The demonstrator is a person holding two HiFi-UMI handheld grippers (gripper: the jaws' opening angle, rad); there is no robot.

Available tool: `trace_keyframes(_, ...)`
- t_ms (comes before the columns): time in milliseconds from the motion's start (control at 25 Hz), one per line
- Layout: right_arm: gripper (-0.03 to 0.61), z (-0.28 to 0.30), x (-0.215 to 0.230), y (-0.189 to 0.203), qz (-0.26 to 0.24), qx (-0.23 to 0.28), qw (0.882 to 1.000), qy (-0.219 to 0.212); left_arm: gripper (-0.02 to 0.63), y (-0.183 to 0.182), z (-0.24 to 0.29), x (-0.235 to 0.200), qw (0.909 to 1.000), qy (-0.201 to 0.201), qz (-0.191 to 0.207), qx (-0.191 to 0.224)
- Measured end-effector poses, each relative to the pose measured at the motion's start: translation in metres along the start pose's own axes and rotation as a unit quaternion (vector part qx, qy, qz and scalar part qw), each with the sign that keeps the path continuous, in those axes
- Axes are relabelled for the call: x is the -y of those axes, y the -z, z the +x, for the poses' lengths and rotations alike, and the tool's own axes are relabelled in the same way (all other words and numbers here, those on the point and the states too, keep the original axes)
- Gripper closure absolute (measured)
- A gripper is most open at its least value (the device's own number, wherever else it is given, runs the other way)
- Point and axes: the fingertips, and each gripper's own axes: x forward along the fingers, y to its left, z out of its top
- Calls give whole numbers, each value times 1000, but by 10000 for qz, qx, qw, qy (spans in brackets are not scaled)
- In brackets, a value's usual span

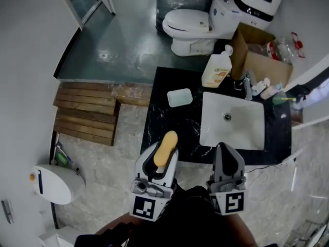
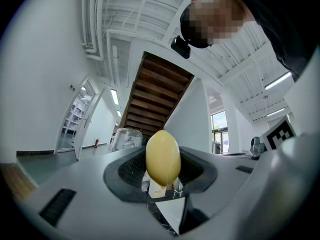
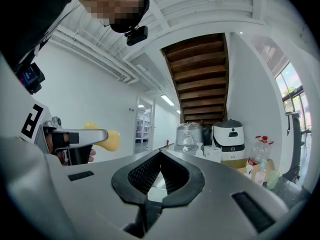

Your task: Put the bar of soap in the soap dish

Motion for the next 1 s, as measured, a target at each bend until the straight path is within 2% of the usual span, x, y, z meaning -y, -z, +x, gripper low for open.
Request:
trace_keyframes(200, 572, 7, 17, -4, 39, 44, 10000, 64, 459, 4, 13, 2, 9998, 134, 60, -136)
trace_keyframes(320, 571, 9, 18, -11, 79, 144, 9998, -107, 459, 7, 18, 7, 9999, -21, -16, -157)
trace_keyframes(520, 572, 10, 28, -4, 72, 8, 9991, -411, 459, 13, 24, 11, 9993, -324, 22, -191)
trace_keyframes(760, 572, 19, 38, -5, 180, 95, 9984, -523, 459, 15, 47, 4, 9985, -534, 51, -122)
trace_keyframes(1000, 572, 25, 43, -1, 241, 70, 9975, -664, 459, 23, 56, 2, 9974, -531, -366, -325)
